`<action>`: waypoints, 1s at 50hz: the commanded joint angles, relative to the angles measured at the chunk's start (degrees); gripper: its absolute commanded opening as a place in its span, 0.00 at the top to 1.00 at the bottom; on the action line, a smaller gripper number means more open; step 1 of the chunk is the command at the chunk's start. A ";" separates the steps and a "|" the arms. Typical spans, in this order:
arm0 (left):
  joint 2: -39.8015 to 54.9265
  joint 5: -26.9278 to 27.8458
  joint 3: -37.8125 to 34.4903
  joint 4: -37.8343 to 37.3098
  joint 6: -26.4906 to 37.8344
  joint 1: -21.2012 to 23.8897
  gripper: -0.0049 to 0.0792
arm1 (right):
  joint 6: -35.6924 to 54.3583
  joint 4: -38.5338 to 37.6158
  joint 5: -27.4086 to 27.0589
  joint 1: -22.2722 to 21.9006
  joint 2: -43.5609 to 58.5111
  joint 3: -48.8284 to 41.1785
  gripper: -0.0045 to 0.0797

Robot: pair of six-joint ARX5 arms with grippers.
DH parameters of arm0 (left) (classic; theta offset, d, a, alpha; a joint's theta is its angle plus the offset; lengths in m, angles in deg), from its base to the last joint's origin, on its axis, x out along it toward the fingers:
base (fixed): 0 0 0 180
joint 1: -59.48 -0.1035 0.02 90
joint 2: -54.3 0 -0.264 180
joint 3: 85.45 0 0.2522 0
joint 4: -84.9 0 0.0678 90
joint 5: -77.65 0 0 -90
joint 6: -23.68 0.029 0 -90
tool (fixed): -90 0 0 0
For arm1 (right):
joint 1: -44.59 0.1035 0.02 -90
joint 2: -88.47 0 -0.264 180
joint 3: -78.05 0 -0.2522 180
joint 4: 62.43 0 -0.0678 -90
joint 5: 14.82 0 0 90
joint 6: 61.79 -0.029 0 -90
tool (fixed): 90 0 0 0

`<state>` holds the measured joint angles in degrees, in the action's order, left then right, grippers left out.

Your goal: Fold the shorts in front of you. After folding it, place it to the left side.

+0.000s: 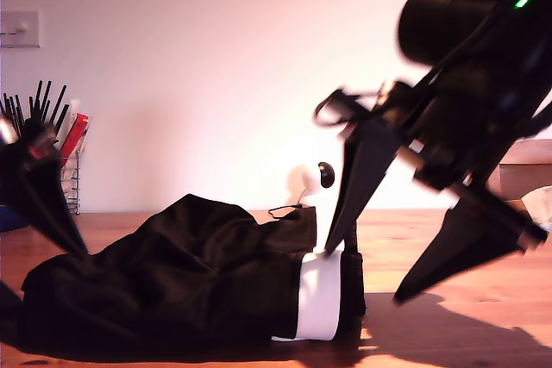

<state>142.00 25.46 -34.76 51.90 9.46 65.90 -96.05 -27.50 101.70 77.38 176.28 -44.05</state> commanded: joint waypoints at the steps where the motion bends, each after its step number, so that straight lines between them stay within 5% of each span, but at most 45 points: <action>1: 1.90 -0.15 -1.33 -0.02 0.26 1.11 0.18 | -0.48 -1.51 0.15 0.68 1.38 0.22 0.30; 37: 3.10 -1.86 -1.33 1.01 -1.03 6.78 0.21 | -1.99 -10.71 3.67 2.93 10.27 0.22 0.30; 42: 3.10 -2.99 -1.33 0.72 -1.01 6.88 0.37 | -2.01 -10.62 3.61 2.95 10.27 0.22 0.40; 50: 3.10 -3.61 -1.33 0.98 -0.83 6.88 0.89 | -3.87 -10.84 3.21 3.08 10.27 0.22 0.87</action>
<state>142.92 22.13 -34.54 53.39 8.81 72.22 -99.49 -38.10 105.22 79.92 185.11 -43.15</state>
